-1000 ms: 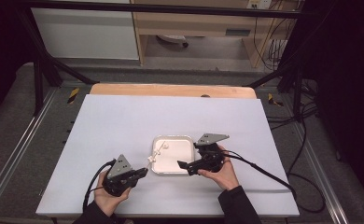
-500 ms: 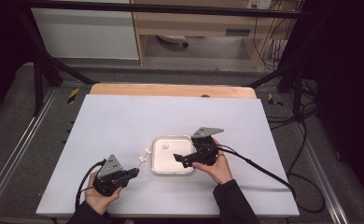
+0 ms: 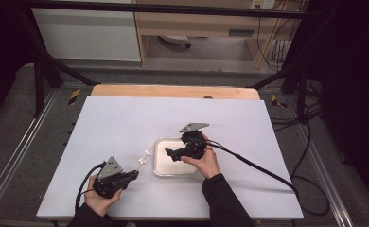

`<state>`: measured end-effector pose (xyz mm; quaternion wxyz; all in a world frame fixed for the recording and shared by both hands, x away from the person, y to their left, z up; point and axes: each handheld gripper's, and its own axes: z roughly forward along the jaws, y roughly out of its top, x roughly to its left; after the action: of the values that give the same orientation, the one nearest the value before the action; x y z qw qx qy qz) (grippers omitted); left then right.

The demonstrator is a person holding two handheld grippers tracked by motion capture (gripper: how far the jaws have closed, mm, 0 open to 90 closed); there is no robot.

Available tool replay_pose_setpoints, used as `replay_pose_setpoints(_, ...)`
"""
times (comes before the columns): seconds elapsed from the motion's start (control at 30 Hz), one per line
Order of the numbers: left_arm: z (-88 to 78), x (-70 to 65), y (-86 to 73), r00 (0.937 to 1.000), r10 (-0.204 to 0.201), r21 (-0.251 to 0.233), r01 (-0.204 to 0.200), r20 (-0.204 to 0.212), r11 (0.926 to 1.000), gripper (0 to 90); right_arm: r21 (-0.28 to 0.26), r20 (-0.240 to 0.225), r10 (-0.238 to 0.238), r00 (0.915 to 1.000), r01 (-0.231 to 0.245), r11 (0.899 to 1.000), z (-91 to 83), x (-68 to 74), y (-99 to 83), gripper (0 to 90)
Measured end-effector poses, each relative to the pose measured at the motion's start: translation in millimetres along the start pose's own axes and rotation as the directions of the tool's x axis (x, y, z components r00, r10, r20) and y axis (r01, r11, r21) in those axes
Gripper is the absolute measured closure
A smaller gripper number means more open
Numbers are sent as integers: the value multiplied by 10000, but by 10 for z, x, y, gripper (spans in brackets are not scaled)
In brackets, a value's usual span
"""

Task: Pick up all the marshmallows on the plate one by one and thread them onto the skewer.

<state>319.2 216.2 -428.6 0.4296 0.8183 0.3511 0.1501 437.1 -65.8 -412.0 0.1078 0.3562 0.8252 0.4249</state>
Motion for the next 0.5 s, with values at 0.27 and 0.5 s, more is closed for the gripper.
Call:
replay_pose_setpoints(0.27, -11, 10, -5, 10000, -52, -126, 52, 70, 9999, 883, 108, 58, -96, 9999, 96, 9999, 210, 9, 67, 106)
replay_pose_setpoints(0.5, -6, 15, -14, 9999, -38, -90, 40, 140, 10000, 884, 478, 158, -315, 9994, 307, 9984, 369, 18, 78, 179)
